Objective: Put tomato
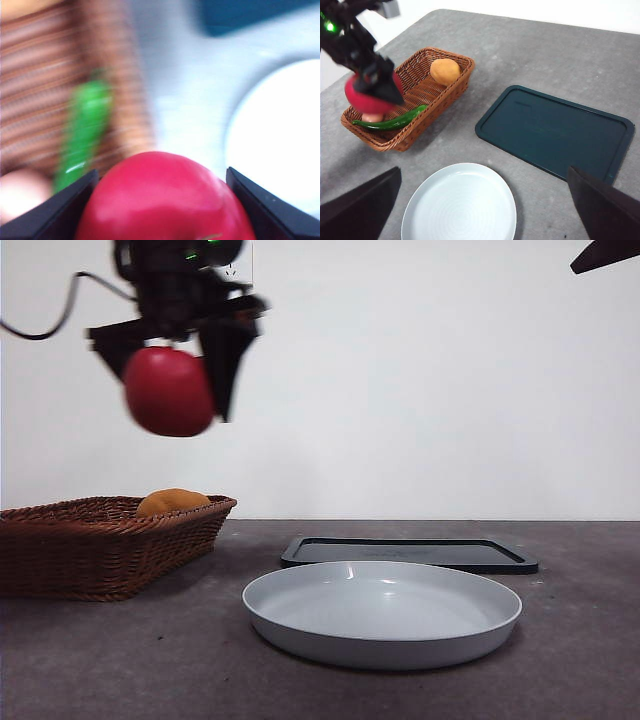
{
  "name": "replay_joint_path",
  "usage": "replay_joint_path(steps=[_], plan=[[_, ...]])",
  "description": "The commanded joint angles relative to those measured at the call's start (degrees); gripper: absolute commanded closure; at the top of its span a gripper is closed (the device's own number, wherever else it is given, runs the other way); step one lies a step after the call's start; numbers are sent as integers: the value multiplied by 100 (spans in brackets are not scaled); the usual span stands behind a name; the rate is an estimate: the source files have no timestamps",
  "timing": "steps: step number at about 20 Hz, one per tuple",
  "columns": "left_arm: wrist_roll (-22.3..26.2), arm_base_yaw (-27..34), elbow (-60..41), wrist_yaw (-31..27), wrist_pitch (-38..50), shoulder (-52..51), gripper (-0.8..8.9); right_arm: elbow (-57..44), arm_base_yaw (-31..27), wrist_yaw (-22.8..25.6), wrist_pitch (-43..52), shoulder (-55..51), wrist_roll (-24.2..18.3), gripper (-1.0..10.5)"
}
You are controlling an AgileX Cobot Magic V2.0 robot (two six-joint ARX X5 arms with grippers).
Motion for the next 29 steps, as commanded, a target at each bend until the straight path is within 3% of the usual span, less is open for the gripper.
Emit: replay_joint_path(steps=[1,6,13,29], plan=[[85,-442,120,9,295,74,506,109,20,-2,59,31,-33,249],[-116,-1368,-201,7,1034,79,506,109,20,-4,61,33,-33,249],[-505,-2011,-1484,7,2455,125,506,109,20,-4,61,33,-33,249],[-566,-2173,-1552,2,2822,1163,501,109,20,-4,98,33,-33,249]])
